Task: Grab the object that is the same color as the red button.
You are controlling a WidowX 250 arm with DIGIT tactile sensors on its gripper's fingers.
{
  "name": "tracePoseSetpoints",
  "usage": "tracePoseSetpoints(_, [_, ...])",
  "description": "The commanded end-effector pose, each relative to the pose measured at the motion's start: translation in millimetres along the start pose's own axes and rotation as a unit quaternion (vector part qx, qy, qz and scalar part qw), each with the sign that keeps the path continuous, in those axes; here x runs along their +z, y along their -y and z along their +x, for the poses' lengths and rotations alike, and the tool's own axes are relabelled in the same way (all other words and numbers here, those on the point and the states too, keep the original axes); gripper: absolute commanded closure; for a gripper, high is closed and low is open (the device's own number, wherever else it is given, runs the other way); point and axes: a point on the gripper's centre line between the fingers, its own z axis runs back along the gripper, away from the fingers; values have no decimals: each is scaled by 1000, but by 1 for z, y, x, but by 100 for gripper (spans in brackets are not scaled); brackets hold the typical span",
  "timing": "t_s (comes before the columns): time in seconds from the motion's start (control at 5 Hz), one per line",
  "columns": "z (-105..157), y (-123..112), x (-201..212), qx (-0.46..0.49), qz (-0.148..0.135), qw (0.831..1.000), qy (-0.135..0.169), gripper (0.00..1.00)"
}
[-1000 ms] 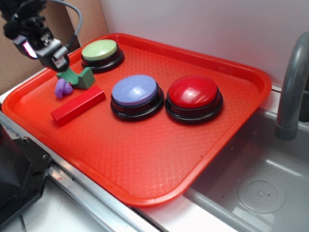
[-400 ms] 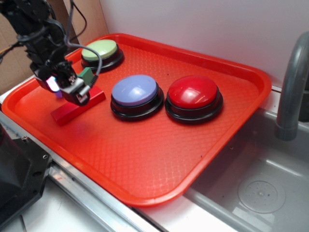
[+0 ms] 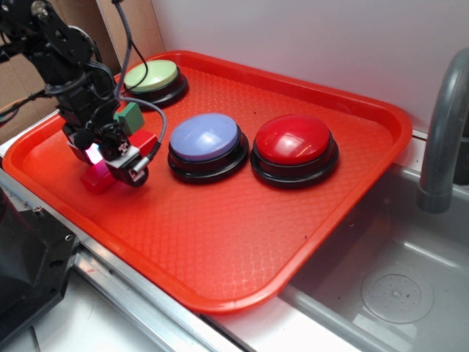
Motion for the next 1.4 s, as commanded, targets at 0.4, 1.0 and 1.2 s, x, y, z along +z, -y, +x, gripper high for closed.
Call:
tracePoseSetpoints(0.4, [9, 23, 49, 61, 25, 998, -10, 100])
tracePoseSetpoints(1.0, [21, 97, 150, 39, -17, 999, 31, 100])
tracePoseSetpoints(1.2, [20, 104, 157, 33, -38, 998, 24, 100])
